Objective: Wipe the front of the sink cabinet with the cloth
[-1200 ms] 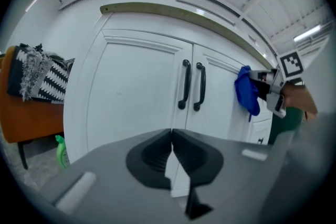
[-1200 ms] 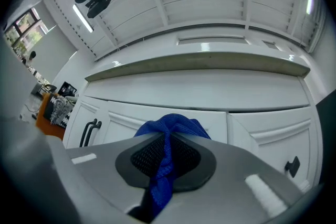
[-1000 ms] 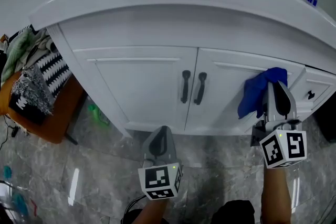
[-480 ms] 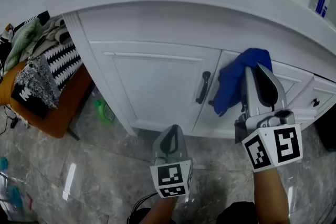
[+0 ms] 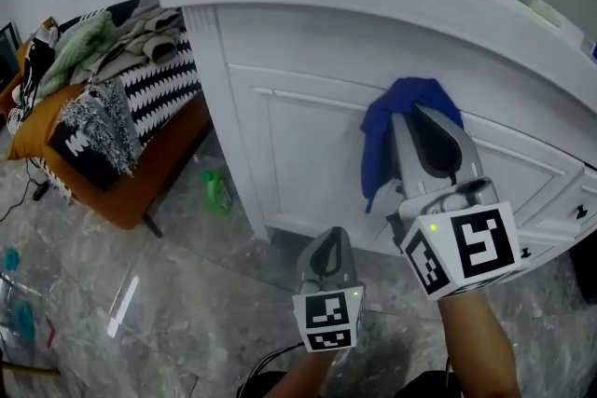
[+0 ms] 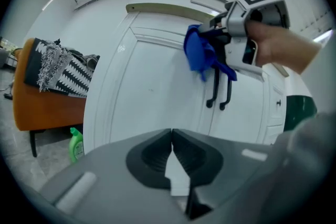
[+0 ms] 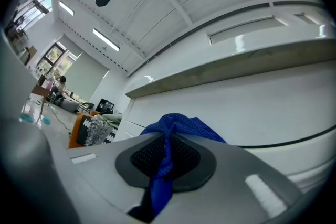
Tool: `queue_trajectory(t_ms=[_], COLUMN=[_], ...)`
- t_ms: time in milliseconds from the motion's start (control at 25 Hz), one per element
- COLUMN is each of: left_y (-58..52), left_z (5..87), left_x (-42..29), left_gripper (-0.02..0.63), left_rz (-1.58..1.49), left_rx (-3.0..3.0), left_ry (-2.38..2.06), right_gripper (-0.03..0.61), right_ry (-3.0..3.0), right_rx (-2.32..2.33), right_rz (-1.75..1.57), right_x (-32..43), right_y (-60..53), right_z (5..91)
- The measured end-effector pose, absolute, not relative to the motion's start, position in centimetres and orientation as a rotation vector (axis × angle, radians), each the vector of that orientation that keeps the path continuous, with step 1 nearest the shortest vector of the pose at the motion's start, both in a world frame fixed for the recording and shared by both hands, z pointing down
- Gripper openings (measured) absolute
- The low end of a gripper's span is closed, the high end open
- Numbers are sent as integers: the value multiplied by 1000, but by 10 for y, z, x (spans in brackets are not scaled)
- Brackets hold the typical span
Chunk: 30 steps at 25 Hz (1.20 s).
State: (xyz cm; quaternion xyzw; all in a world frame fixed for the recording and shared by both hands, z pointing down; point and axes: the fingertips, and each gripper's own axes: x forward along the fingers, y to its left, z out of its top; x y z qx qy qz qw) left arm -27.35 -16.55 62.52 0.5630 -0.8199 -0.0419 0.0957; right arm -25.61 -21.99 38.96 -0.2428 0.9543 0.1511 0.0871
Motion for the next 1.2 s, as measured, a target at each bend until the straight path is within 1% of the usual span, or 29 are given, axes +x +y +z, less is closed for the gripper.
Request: queue_trajectory(t_ms=[280,600,760,960,1200], left_y=[-153,-127,-115,-110,-132], left_z=[627,610,607,618,626], left_x=[-283,-306,-316,-322,-299], left_gripper=[12,12,12,12,12], left_rz=[-128,-213,-170,-124,-91], left_rx=[1621,1520,1485,1462,1548], left_ry=[-2457,-2539,-2582,-2584,-2520], right_gripper=[28,28,28,29,29], right_ry=[2908,2953,3094,3196,3149], right_rx=[-495,-341,-247,-248,-516], right_rz=[327,373,412,151,253], right_x=[-331,-407,-435,-419,-368], right_y=[-187,-153,-140,-156,-185], right_z=[392,392,422,472,470])
